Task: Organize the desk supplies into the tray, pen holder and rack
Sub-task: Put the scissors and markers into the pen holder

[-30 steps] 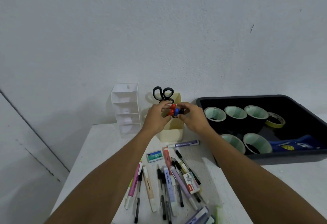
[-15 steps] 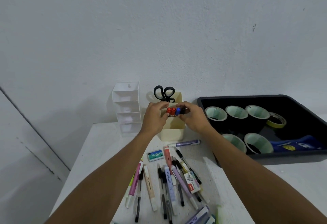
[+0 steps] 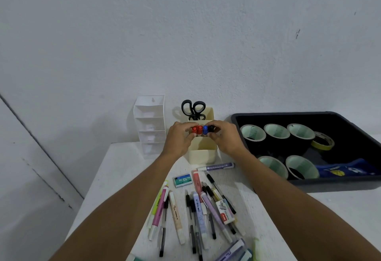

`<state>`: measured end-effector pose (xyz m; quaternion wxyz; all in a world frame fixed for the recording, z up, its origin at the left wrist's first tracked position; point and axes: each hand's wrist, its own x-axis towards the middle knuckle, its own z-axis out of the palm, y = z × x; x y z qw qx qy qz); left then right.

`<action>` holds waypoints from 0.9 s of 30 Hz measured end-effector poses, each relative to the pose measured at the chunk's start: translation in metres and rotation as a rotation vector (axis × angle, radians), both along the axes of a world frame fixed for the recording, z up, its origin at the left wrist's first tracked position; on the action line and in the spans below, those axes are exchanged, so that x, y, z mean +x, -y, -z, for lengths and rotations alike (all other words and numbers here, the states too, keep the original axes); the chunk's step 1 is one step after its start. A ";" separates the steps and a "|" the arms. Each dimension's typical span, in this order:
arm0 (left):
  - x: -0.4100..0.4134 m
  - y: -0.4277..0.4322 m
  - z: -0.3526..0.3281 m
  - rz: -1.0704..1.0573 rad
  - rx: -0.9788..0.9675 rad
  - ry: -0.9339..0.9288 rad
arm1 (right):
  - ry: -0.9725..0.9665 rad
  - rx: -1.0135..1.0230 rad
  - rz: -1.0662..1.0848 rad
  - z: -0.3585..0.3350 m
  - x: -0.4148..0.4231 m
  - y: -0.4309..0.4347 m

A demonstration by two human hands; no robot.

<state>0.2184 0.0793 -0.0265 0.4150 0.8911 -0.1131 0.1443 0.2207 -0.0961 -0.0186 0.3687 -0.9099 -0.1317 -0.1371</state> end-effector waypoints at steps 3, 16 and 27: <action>-0.003 0.001 0.000 0.007 0.013 -0.019 | -0.002 0.007 0.013 -0.001 -0.002 0.000; -0.052 -0.021 0.038 0.039 0.044 0.109 | -0.091 0.161 0.177 0.038 -0.067 0.006; -0.103 -0.034 0.049 0.073 0.614 -0.195 | -0.412 -0.149 0.153 0.054 -0.093 -0.006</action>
